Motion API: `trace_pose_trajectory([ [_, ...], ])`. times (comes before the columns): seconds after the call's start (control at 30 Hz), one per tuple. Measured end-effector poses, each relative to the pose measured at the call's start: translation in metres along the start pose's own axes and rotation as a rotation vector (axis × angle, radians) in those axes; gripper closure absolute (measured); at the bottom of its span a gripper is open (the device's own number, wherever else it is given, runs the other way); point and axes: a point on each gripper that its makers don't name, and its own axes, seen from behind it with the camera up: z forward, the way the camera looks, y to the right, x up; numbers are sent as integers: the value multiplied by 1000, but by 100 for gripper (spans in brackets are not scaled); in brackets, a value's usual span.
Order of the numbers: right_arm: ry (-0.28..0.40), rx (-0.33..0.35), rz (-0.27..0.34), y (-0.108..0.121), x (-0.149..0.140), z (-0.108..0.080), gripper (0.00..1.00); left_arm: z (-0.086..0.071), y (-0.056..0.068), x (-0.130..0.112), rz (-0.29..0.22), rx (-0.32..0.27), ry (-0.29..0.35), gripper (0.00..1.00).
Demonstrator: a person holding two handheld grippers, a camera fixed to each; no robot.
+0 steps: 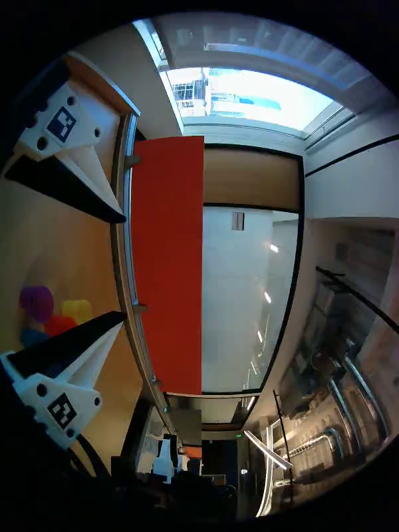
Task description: Pour water
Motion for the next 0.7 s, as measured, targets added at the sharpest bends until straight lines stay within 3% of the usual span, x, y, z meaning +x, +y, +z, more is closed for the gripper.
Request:
trace_pose_trajectory([
  [0.17, -9, 70, 12, -8, 2, 1, 0, 3, 12, 8, -10, -61, 9, 2],
  [0.7, -16, 330, 20, -46, 9, 0, 0, 5, 70, 12, -29, -347, -2, 2],
])
